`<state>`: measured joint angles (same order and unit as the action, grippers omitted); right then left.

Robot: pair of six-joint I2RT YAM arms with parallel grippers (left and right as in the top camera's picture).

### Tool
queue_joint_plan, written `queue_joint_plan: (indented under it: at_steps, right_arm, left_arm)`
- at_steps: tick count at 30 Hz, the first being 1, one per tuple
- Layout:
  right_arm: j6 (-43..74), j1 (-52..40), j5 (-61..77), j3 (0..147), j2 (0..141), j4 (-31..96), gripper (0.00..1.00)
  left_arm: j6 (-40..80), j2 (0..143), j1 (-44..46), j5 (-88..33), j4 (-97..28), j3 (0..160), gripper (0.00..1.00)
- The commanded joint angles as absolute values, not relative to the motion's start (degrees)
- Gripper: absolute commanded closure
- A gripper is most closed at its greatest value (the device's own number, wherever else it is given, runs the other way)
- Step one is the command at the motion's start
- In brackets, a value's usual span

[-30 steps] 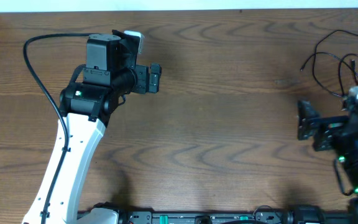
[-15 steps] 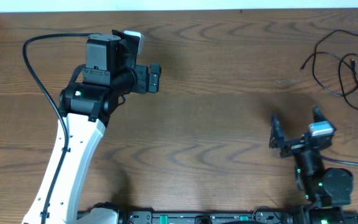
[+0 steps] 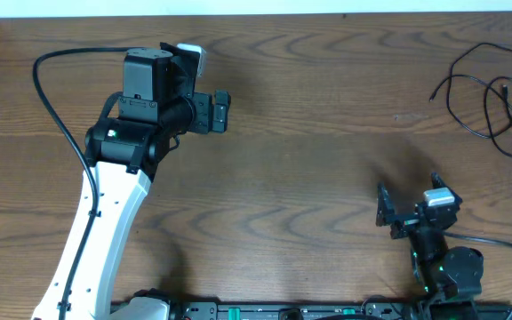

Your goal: Untangle cables

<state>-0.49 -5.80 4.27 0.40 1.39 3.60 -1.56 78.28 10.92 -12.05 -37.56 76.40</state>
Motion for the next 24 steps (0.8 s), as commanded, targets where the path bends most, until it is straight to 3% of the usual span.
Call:
queue_joint_plan:
  at_steps: [1, 24]
  right_arm:
    - [-0.49, -5.76, 3.36, 0.32, 0.32, 4.12, 0.01]
    - [-0.49, -5.72, 3.36, 0.32, 0.38, 4.10, 0.01]
  left_arm:
    - [-2.37, 77.87, 10.68, -11.92, -37.74, 76.84, 0.01]
    - [-2.35, 77.36, 10.83, -12.14, -38.15, 76.84, 0.01]
